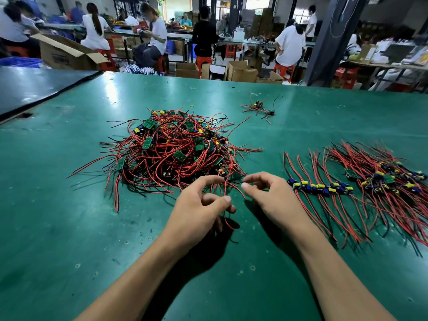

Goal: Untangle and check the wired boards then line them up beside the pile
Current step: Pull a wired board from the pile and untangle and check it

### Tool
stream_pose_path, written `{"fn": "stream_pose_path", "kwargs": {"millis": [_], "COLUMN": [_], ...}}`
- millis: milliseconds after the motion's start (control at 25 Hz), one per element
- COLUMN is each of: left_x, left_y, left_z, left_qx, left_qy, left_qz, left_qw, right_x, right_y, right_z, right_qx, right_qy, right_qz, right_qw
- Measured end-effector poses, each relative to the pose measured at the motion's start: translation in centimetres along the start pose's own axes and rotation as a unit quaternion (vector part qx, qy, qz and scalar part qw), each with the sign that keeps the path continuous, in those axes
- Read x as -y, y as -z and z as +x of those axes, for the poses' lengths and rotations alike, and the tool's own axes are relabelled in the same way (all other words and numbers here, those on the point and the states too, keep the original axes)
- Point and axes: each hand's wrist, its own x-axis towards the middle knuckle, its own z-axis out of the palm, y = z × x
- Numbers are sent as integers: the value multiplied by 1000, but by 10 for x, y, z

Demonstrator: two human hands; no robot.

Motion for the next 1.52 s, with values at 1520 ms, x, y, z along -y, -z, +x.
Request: {"fn": "stream_pose_path", "kwargs": {"millis": [1520], "left_x": [-8], "left_y": [-13], "left_z": [-10], "left_qx": [-137], "left_qy": [-166], "left_qz": [159], "left_qw": [963], "right_x": [34], "right_y": [13], "right_z": [-6], "right_qx": [146], "right_qy": [-127], "right_qz": [610], "right_qw": [768]}}
